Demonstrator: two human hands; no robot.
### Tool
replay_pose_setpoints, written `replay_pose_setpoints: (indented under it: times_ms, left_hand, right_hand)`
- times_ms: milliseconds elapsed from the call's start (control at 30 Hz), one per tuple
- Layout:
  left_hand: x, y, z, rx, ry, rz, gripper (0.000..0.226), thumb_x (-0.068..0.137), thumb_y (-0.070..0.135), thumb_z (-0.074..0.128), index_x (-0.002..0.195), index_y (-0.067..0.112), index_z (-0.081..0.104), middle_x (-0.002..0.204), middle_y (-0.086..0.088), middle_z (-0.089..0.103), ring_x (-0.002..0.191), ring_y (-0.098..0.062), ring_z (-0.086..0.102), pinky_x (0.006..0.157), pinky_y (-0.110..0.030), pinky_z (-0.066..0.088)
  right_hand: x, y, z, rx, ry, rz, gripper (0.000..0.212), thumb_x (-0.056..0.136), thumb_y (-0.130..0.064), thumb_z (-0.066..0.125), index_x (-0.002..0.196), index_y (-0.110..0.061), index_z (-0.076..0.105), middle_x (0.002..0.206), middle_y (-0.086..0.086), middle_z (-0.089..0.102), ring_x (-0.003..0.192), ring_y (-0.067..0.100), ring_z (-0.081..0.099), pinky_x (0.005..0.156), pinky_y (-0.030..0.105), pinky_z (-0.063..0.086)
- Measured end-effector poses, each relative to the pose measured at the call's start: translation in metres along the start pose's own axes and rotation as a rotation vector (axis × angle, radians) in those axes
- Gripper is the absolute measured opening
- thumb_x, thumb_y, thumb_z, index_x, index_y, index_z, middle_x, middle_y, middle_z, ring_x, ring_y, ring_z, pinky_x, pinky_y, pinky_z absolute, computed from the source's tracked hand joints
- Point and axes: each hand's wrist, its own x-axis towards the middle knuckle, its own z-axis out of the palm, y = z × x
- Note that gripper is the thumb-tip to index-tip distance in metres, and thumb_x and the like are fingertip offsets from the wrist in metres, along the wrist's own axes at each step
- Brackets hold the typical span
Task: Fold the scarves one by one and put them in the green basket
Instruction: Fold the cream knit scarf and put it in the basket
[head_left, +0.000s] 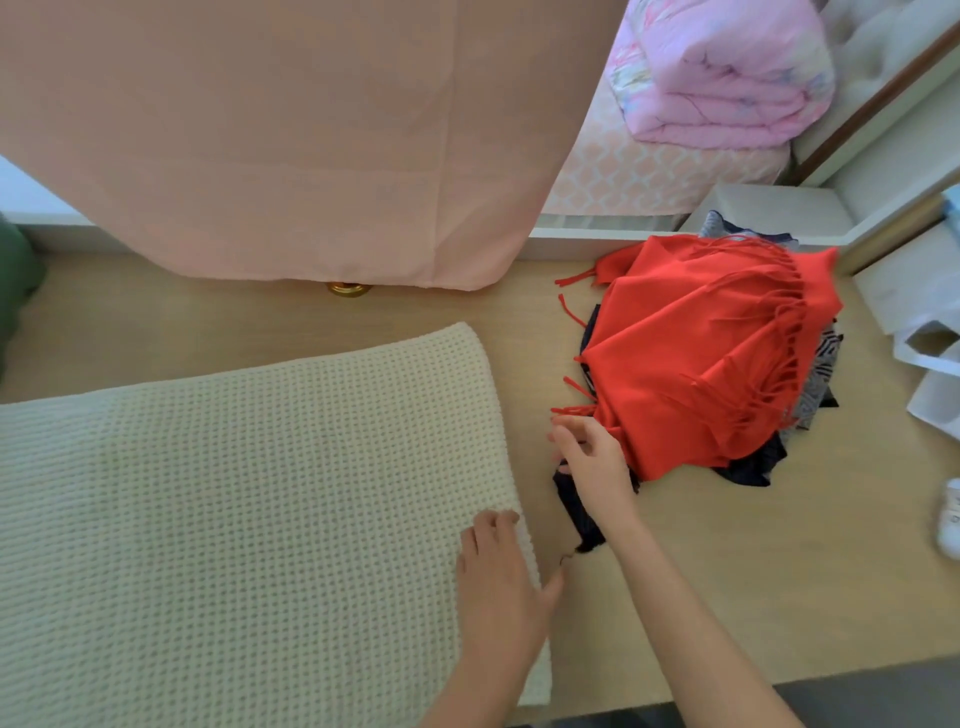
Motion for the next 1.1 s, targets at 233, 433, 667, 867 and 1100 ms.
replay_pose_setpoints:
  times_ms: [233,433,667,867,1100]
  left_hand:
    - [-0.016,0.003,0.022,0.058,-0.016,-0.184,0.116,0.021,0.055,0.084,0.124,0.014,0.051,0.113,-0.008,0.062,0.108,-0.024,0.045,0.093,-0.04,0.031]
    - [-0.017,-0.007,0.012,-0.077,0.121,-0.193,0.077,0.044,0.037,0.085,0.114,0.023,0.054,0.106,0.002,0.057,0.09,-0.018,0.053,0.073,-0.035,0.051]
    - [-0.035,-0.056,-0.067,-0.548,0.166,-0.45,0.03,0.086,0.006,0.057,0.107,0.027,0.061,0.09,0.016,0.064,0.08,0.004,0.058,0.069,-0.008,0.04]
    - [-0.074,-0.123,-0.147,-0.756,0.304,-0.515,0.027,0.075,0.017,0.065,0.084,0.043,0.069,0.076,0.026,0.066,0.074,0.004,0.062,0.065,-0.006,0.042]
    - [-0.13,-0.193,-0.219,-0.912,0.44,-0.611,0.018,0.065,0.027,0.065,0.074,0.043,0.067,0.069,0.005,0.069,0.06,-0.002,0.058,0.059,-0.01,0.042]
  right_hand:
    - [0.055,-0.026,0.042,-0.13,-0.177,0.095,0.06,0.085,-0.045,0.066,0.129,-0.01,0.047,0.108,-0.002,0.054,0.101,0.018,0.057,0.086,0.033,0.049]
    - [0.056,-0.036,0.075,-0.057,-0.103,0.154,0.061,0.08,-0.033,0.075,0.128,-0.006,0.048,0.108,0.001,0.057,0.093,0.013,0.054,0.081,0.026,0.044]
    - [0.023,-0.079,0.102,0.067,-0.1,-0.032,0.011,0.088,-0.021,0.065,0.097,-0.019,0.061,0.095,-0.003,0.064,0.088,0.013,0.06,0.074,0.026,0.048]
    - [-0.04,-0.125,0.157,0.144,-0.191,-0.257,0.007,0.09,-0.02,0.063,0.094,-0.025,0.06,0.091,-0.003,0.065,0.078,0.008,0.058,0.062,0.012,0.047]
    - [-0.133,-0.152,0.284,0.202,-0.339,-0.326,0.01,0.091,-0.021,0.062,0.101,-0.02,0.061,0.092,-0.004,0.066,0.084,0.015,0.063,0.073,0.026,0.052]
